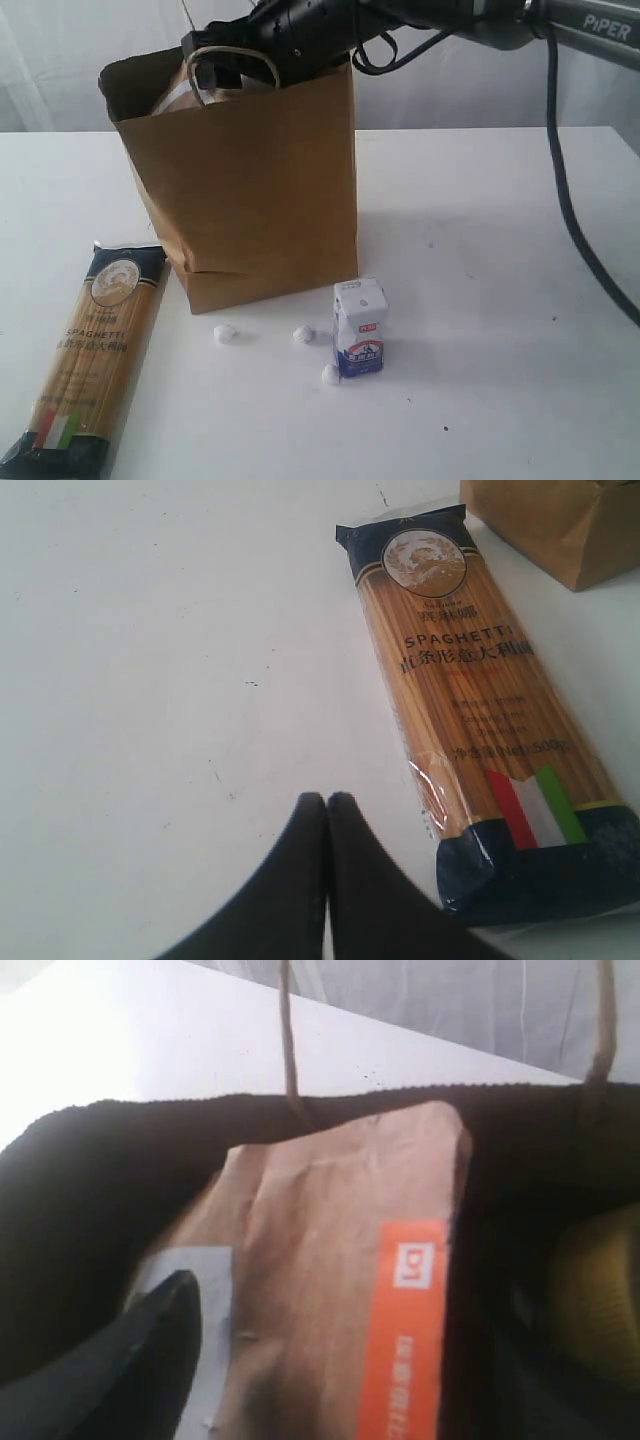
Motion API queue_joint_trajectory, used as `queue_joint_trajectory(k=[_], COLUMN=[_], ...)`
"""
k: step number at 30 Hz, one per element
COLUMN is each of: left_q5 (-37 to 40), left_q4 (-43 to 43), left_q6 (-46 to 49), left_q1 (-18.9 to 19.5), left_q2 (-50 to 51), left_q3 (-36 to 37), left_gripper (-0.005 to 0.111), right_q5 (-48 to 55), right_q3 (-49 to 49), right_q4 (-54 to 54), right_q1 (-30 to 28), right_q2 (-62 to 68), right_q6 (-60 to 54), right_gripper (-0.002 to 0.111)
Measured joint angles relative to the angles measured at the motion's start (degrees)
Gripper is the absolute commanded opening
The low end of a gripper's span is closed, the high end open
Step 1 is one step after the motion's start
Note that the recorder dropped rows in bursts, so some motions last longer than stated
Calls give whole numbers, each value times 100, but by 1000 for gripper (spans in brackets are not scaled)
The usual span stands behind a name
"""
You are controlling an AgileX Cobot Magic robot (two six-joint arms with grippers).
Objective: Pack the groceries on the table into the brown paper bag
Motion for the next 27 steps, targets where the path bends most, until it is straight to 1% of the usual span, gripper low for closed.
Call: queue_joint_trajectory(k=[12, 16, 18, 19, 21, 23, 27], left_q5=[0, 0, 0, 0, 0, 0, 0], left_q4=[0, 0, 0, 0, 0, 0, 0], left_q6=[0, 0, 0, 0, 0, 0, 0], left_q1=[0, 0, 0, 0, 0, 0, 0], left_q2=[0, 0, 0, 0, 0, 0, 0], left_q3=[0, 0, 0, 0, 0, 0, 0], left_gripper=[0, 0, 0, 0, 0, 0, 0], right_q5=[-244, 68, 395, 609, 1093, 1764, 3113], right_q3=[0, 0, 0, 0, 0, 0, 0], right_q4=[-224, -528, -833, -1060, -1641, -2402, -4046], right_q1=[0, 0, 0, 0, 0, 0, 0], right_q2=[-716, -1093, -1278, -1369, -1526, -1692, -1938], right_q6=[0, 0, 0, 0, 146, 470, 1028], right_gripper=[64, 64, 63, 61, 52, 39, 9])
